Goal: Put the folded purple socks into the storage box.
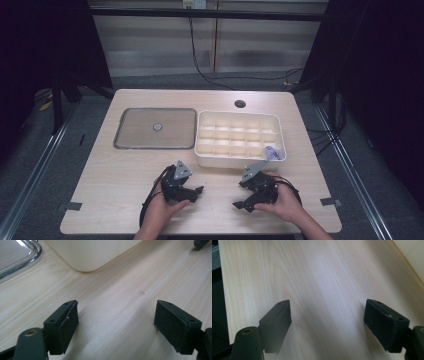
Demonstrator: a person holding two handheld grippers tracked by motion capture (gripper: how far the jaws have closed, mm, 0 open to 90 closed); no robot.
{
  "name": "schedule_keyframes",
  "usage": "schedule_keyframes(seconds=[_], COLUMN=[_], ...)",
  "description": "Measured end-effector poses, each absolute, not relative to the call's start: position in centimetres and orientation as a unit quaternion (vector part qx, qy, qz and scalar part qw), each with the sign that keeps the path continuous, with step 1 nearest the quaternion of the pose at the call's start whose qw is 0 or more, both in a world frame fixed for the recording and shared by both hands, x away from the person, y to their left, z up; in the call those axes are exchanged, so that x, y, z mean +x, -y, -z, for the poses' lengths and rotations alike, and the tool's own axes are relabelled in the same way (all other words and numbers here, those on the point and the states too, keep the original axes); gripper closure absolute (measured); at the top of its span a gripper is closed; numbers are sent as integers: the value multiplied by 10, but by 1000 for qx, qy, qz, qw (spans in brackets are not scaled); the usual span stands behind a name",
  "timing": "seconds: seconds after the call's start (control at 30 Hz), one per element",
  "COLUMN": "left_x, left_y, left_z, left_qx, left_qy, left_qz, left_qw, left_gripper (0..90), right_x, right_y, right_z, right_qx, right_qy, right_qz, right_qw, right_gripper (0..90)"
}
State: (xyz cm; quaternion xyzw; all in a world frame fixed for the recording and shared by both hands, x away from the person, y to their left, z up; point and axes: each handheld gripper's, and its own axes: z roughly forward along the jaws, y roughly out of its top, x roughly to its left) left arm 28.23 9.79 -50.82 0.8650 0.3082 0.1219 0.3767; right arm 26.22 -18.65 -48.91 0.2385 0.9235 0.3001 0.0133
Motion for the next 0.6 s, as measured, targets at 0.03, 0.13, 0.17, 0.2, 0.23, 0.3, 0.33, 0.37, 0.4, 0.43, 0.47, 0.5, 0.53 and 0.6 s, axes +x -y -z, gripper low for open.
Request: schedule_keyframes(seconds=[0.03, 0.13, 0.17, 0.2, 0.23, 0.3, 0.33, 0.37, 0.4, 0.43, 0.47, 0.5, 0.53, 0.6], left_x=[282, 282, 282, 282, 282, 282, 282, 282, 282, 282, 282, 282, 282, 282], left_y=[-98, -98, -98, -98, -98, -98, -98, -98, -98, -98, -98, -98, -98, -98], left_z=[508, 508, 508, 508, 508, 508, 508, 508, 508, 508, 508, 508, 508, 508], left_qx=[865, 865, 865, 865, 865, 865, 865, 865, 865, 865, 865, 865, 865, 865], left_qy=[-308, -308, -308, -308, -308, -308, -308, -308, -308, -308, -308, -308, -308, -308], left_qz=[-122, -122, -122, -122, -122, -122, -122, -122, -122, -122, -122, -122, -122, -122], left_qw=[377, 376, 377, 377, 377, 376, 376, 377, 377, 377, 377, 377, 376, 376], left_gripper=[190, 191, 190, 191, 191, 190, 191, 191, 190, 191, 191, 191, 191, 190], right_x=[261, 260, 260, 259, 258, 258, 257, 256, 256, 256, 255, 255, 254, 254], right_y=[187, 188, 189, 189, 190, 191, 191, 191, 192, 192, 192, 193, 193, 193], right_z=[490, 491, 492, 492, 492, 493, 494, 495, 495, 495, 495, 496, 496, 497], right_qx=[238, 240, 238, 240, 238, 235, 233, 231, 230, 227, 230, 227, 225, 223], right_qy=[-922, -919, -919, -918, -917, -916, -916, -915, -915, -915, -914, -913, -914, -914], right_qz=[-304, -313, -315, -314, -319, -324, -326, -330, -330, -333, -333, -336, -335, -337], right_qw=[13, 16, 16, 19, 22, 26, 27, 28, 32, 34, 33, 34, 36, 41], right_gripper=[211, 208, 207, 208, 208, 208, 208, 208, 207, 207, 207, 206, 206, 204])
